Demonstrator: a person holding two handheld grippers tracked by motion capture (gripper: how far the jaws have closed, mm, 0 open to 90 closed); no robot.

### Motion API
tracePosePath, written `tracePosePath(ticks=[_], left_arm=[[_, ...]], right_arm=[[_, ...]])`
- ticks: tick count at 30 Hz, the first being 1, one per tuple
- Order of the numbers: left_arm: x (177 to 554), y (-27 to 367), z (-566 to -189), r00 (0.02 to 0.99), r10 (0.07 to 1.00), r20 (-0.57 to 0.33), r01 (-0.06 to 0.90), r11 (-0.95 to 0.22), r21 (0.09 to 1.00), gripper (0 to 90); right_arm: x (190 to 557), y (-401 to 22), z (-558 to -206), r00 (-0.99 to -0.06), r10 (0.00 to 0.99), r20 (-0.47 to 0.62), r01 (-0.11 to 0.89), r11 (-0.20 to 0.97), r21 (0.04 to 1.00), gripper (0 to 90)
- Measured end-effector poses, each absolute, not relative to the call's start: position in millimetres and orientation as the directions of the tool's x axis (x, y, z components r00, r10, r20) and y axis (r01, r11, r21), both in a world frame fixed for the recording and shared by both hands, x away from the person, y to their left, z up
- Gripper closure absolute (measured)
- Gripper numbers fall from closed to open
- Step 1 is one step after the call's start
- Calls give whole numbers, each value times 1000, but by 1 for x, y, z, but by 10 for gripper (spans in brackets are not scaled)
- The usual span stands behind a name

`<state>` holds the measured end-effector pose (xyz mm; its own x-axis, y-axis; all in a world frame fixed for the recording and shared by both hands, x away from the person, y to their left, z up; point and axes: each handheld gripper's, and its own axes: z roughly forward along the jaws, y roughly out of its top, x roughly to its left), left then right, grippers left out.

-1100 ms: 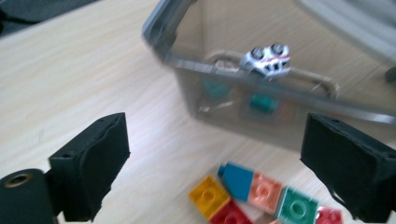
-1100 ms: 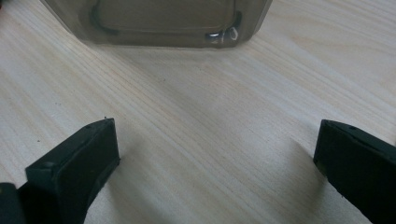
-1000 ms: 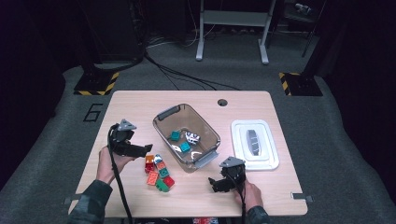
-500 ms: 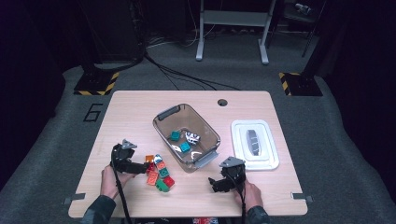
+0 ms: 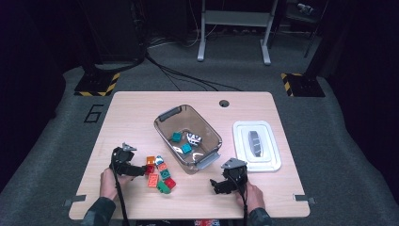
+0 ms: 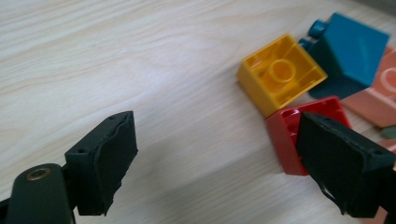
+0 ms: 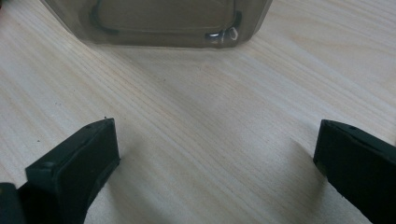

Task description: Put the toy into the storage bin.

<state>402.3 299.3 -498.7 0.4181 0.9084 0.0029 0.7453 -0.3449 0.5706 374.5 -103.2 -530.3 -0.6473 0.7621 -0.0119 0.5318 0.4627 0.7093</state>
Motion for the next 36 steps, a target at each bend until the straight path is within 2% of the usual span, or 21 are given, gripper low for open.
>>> tracePosePath(ticks=[3,8,13,20,21,25,29,31,36], left_arm=[[402,305,-497,405,914,24,751,-348,561,135],[401,310,-492,395,919,6,745,-324,584,130],[400,296,-489,435,900,-40,732,-327,598,125],[403,284,-497,458,887,-49,739,-350,576,156],[403,284,-498,466,884,-45,741,-362,565,172],[400,288,-499,486,872,-53,732,-373,570,390],[399,290,-498,495,868,-42,721,-383,577,558],[398,291,-497,499,866,-34,715,-389,580,589],[397,292,-496,499,866,-32,710,-387,588,593]], right_arm=[[374,-103,-530,-647,762,-12,532,463,709,0],[374,-103,-530,-648,762,-12,531,463,709,0],[374,-103,-530,-649,761,-11,531,464,709,0],[374,-103,-530,-647,762,-12,532,463,709,0],[374,-103,-530,-648,761,-12,532,464,709,0],[374,-103,-530,-648,762,-12,532,463,709,0],[375,-103,-530,-648,762,-13,531,464,710,0],[375,-103,-530,-648,761,-11,531,463,710,0],[374,-103,-530,-648,762,-10,533,462,709,0]])
